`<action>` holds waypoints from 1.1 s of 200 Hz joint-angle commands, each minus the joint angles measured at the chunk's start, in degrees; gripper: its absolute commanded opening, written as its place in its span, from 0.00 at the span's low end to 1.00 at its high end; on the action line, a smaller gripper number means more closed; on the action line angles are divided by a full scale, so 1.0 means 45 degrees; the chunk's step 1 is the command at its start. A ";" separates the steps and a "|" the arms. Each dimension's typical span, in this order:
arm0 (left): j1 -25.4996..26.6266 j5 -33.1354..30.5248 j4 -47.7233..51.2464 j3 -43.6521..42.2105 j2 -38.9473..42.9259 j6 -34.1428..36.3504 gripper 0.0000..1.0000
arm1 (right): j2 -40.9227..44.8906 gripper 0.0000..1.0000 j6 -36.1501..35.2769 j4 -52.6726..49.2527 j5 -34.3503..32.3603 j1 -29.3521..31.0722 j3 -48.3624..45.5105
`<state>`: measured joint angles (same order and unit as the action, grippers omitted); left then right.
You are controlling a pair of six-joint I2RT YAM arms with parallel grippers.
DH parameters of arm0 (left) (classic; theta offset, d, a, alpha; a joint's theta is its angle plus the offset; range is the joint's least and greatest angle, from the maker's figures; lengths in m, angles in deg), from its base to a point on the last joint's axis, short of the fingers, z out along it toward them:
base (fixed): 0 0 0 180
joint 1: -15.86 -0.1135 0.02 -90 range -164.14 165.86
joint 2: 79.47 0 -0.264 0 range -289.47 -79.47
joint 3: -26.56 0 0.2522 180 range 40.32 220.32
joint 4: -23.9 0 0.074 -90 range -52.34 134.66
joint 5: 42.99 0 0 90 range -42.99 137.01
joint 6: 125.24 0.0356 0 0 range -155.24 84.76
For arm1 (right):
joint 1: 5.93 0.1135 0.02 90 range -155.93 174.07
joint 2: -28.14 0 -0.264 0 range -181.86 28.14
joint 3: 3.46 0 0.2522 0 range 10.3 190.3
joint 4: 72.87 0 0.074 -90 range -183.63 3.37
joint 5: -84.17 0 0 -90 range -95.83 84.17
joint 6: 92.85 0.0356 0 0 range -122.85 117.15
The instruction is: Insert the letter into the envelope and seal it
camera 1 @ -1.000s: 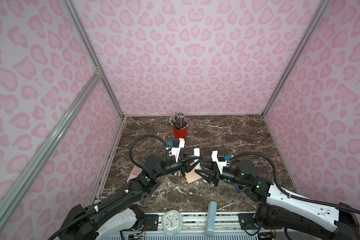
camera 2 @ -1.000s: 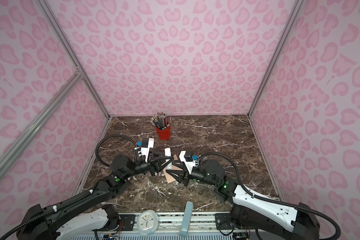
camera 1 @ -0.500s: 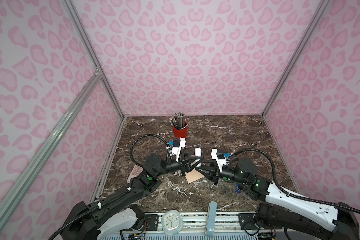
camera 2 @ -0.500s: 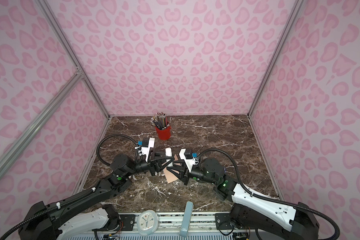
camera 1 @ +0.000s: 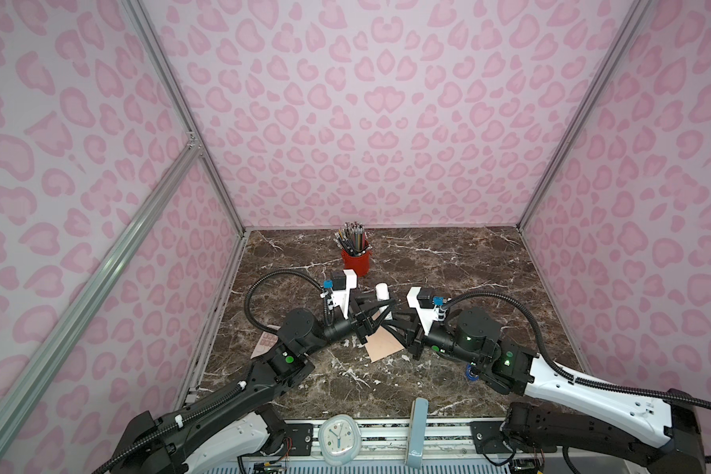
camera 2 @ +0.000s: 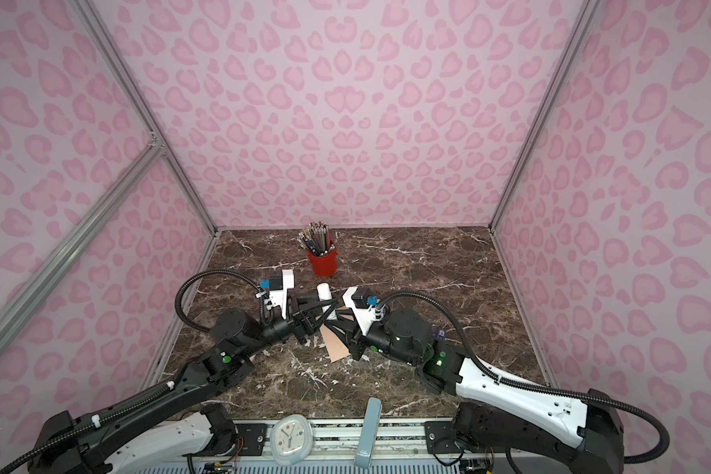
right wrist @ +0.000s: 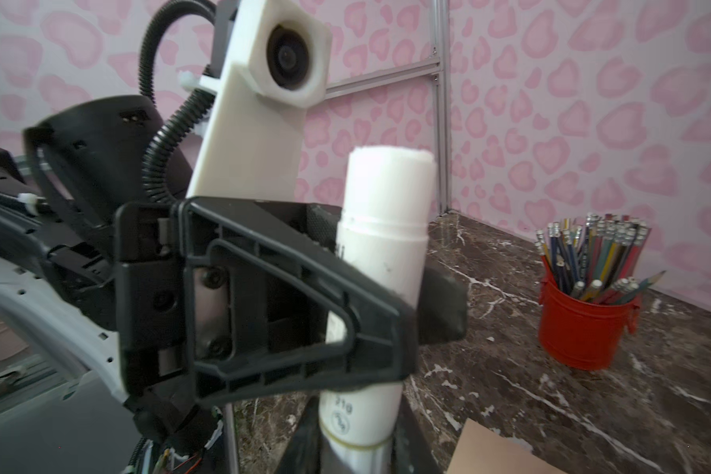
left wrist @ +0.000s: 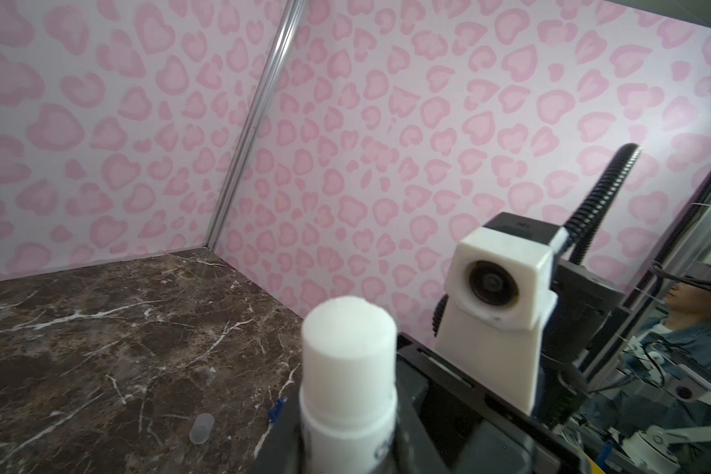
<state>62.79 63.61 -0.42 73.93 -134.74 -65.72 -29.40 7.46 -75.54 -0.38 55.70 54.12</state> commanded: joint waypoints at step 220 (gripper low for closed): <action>0.0178 -0.4279 0.2442 -0.0944 0.3000 0.0605 0.04 | 0.2059 0.45 -0.1123 0.0216 -0.1022 -0.0086 -0.1962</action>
<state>65.44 36.25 12.47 70.28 -121.71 -62.31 -21.09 -1.77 -79.89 -20.59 59.37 46.47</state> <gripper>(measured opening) 0.284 0.447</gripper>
